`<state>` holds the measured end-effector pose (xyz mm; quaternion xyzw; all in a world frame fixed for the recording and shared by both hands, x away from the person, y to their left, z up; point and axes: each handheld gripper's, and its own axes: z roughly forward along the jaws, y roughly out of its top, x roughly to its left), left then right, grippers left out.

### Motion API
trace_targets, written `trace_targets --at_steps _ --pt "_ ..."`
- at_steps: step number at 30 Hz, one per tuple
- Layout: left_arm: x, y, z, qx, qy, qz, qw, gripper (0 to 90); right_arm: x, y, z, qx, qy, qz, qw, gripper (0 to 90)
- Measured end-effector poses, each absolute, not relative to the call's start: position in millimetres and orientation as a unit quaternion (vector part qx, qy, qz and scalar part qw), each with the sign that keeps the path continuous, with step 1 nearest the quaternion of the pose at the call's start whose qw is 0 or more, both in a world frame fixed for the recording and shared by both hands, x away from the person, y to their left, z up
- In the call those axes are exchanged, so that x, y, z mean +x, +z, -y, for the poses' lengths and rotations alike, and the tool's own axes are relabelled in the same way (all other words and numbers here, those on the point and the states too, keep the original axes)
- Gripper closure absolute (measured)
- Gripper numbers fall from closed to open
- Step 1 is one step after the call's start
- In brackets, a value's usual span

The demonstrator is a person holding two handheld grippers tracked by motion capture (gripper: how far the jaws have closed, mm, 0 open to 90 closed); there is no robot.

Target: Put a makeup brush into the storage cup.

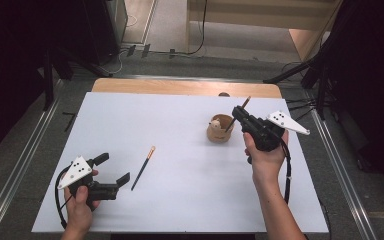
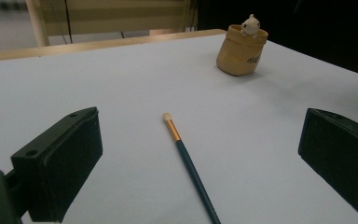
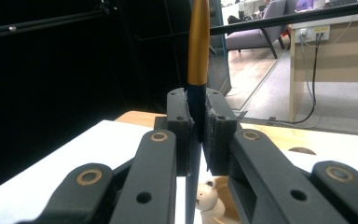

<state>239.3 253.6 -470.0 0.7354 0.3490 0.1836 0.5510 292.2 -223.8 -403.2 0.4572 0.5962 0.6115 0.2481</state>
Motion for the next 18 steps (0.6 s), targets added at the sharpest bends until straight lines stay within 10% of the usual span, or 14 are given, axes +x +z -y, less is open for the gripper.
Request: trace_targets --at_steps 18 --pt "231 -478 -291 0.728 0.203 -0.355 0.550 0.0 314 -412 228 0.457 0.589 -0.608 0.273 84.2"
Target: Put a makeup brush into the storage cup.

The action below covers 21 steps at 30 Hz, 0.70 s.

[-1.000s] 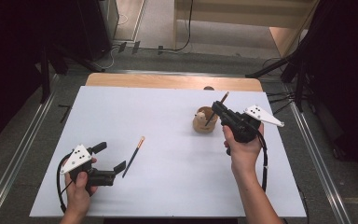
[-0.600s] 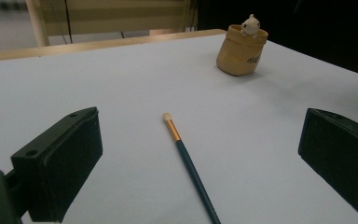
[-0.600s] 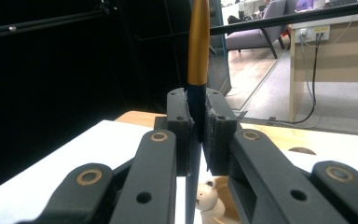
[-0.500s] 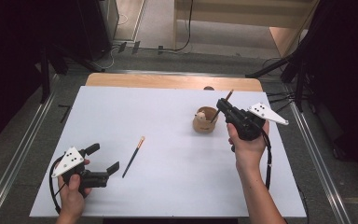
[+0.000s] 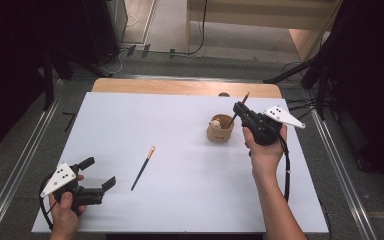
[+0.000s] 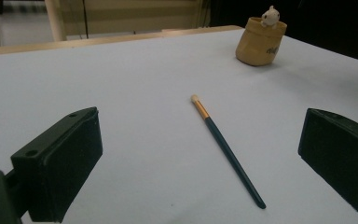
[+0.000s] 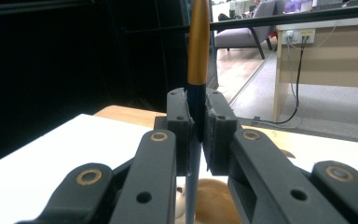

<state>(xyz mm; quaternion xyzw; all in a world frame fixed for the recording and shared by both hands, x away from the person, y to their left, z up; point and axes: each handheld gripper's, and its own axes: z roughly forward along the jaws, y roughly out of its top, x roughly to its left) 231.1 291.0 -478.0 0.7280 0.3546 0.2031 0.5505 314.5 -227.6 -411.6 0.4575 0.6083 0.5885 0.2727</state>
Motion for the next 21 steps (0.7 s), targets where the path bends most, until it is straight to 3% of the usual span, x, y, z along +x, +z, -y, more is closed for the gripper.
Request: trace_targets --at_steps 21 --pt "231 -478 -304 0.716 0.209 -0.371 0.553 0.0 326 -426 233 0.436 0.591 -0.599 0.319 83.8"
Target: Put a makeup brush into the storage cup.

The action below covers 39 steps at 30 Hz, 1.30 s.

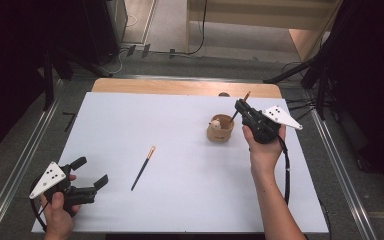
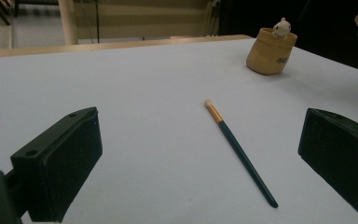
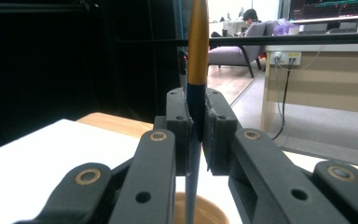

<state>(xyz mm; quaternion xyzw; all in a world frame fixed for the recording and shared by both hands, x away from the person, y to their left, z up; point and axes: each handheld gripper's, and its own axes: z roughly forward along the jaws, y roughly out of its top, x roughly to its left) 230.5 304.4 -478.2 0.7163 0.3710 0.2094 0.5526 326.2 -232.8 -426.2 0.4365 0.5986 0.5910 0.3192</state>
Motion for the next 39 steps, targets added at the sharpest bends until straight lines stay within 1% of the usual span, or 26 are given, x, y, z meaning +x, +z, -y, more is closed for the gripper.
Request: trace_targets --at_steps 5,16,23,39 --pt "230 -479 -303 0.718 0.209 -0.370 0.551 0.0 333 -436 231 0.435 0.590 -0.597 0.325 83.8" --pt "231 -480 -301 0.721 0.206 -0.368 0.550 0.0 343 -455 231 0.443 0.578 -0.611 0.311 83.8" --pt "231 -481 -300 0.723 0.204 -0.368 0.548 0.0 345 -462 226 0.446 0.569 -0.623 0.298 83.9" --pt "232 -480 -299 0.724 0.204 -0.364 0.550 0.0 347 -481 222 0.470 0.537 -0.637 0.290 83.8"
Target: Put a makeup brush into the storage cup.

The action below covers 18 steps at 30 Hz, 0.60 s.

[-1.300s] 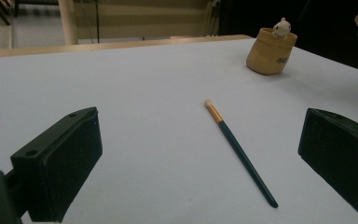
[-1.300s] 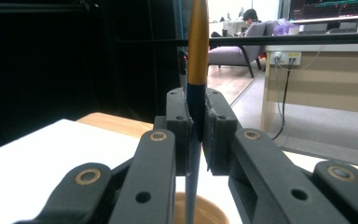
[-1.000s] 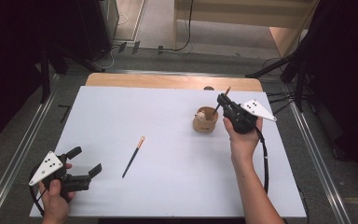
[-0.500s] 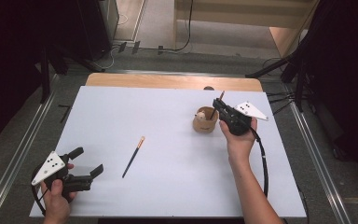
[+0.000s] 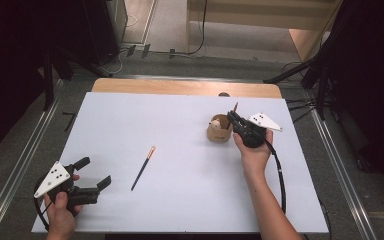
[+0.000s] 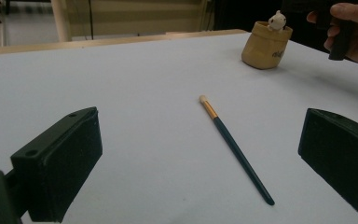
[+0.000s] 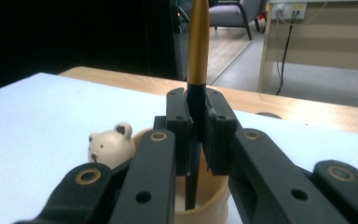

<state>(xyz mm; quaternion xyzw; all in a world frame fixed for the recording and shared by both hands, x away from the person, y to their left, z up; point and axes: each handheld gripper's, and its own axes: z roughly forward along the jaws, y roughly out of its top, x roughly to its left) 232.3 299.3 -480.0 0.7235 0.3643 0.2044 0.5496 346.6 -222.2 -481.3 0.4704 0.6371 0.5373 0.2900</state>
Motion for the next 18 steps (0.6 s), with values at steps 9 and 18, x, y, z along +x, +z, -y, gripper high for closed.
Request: trace_targets --at_steps 9,18 --pt "233 -480 -299 0.724 0.204 -0.364 0.549 0.0 346 -479 224 0.484 0.543 -0.625 0.284 64.5" --pt "233 -480 -299 0.724 0.205 -0.362 0.551 0.0 333 -463 232 0.499 0.545 -0.622 0.258 39.7"
